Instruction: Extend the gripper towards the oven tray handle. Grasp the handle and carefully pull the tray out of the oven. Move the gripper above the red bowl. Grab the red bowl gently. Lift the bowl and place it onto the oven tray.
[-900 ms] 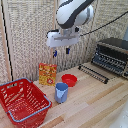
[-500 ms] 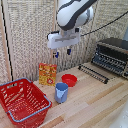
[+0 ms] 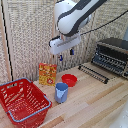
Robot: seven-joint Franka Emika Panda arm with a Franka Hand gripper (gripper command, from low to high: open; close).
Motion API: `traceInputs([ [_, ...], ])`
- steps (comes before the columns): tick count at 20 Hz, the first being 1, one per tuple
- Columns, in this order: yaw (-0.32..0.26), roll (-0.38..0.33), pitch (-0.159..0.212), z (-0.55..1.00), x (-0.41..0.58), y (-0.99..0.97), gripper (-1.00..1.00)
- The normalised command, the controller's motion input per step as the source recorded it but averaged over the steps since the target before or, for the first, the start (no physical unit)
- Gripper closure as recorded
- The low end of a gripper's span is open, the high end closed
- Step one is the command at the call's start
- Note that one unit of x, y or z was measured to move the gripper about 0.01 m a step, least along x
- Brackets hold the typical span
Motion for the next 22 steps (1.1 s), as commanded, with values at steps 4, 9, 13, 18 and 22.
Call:
traceInputs([
  [4, 0.073, -0.229, -0.002, 0.01, 0.019, -0.49, -1.00],
  [9, 0.066, -0.303, -0.015, -0.03, 0.000, -0.46, -1.00],
  [13, 0.041, -0.341, 0.000, -0.11, 0.032, -0.47, -1.00],
  [18, 0.054, -0.337, 0.000, -0.15, 0.074, -0.43, -1.00],
  [22, 0.081, -0.297, 0.000, -0.18, 0.101, -0.40, -1.00],
])
